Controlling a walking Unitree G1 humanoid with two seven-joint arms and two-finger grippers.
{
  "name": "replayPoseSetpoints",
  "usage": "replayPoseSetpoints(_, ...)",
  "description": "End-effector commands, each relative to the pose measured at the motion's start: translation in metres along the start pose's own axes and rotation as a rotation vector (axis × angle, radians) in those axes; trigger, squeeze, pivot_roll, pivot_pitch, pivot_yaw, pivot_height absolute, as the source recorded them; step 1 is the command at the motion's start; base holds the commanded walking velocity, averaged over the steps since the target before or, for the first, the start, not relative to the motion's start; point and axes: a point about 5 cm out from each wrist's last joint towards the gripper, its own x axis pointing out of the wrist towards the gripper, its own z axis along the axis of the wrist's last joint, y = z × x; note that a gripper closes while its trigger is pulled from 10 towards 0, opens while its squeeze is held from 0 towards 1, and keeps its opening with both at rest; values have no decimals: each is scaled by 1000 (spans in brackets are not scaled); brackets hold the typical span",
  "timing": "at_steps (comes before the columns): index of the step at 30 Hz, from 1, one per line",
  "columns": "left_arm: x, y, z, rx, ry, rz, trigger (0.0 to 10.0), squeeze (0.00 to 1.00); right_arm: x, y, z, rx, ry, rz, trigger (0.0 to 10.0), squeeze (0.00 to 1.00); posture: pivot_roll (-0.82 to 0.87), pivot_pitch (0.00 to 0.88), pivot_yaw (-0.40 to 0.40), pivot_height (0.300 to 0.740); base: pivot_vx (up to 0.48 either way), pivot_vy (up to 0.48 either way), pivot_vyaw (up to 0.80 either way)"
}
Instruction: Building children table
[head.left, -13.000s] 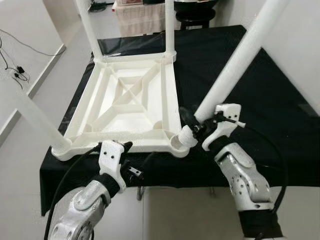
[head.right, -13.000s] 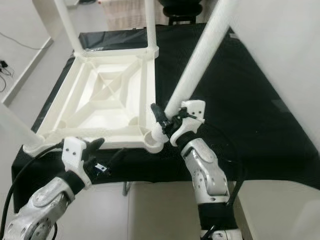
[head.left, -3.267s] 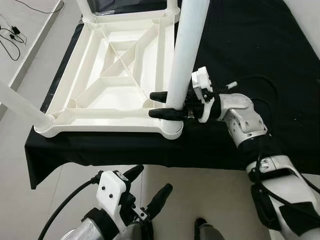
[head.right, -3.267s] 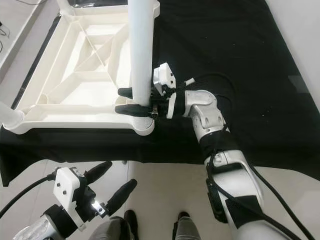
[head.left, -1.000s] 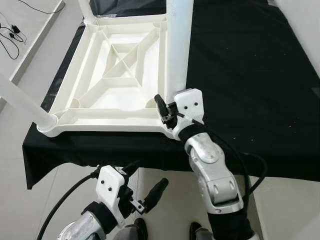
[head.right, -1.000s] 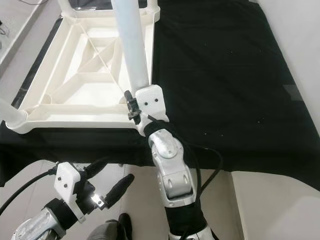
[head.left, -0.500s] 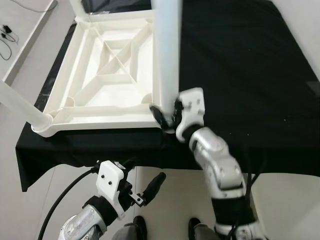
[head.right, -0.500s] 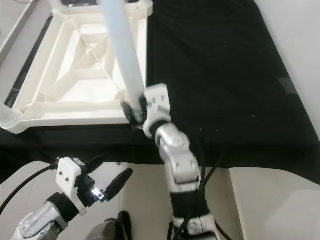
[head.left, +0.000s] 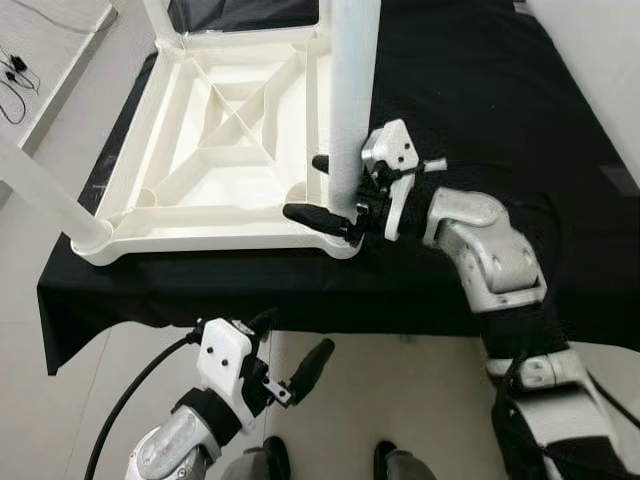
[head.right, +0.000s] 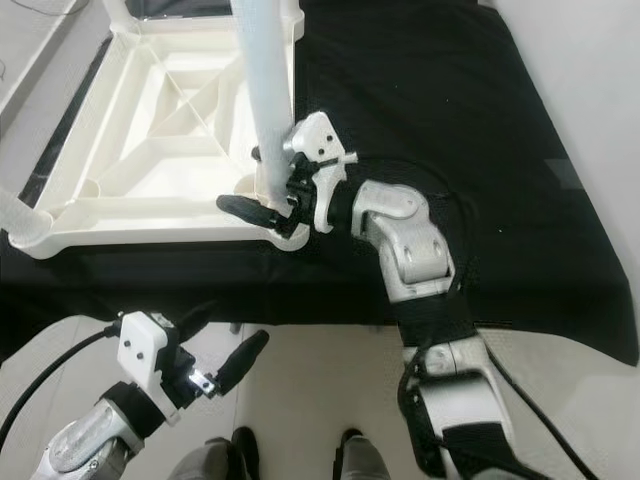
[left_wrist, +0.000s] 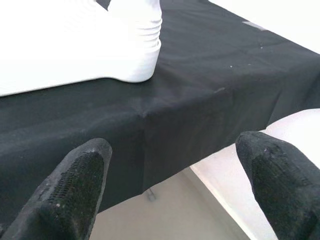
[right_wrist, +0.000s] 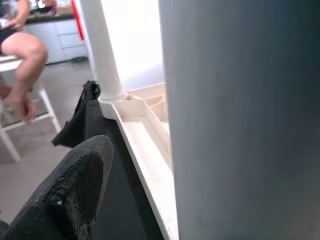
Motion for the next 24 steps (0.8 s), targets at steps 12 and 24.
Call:
replayPoseSetpoints(12,-1,-1,-11,-20,22,13,10000,0,14,2,-20,21,65,82,0,0,55,234,14,740,0,0,0)
replayPoseSetpoints(24,-4,0,-9,-23,19,9,10000,0,-20,89,-119,391,366,-829,0,0,24,250,18,740,0,0,0)
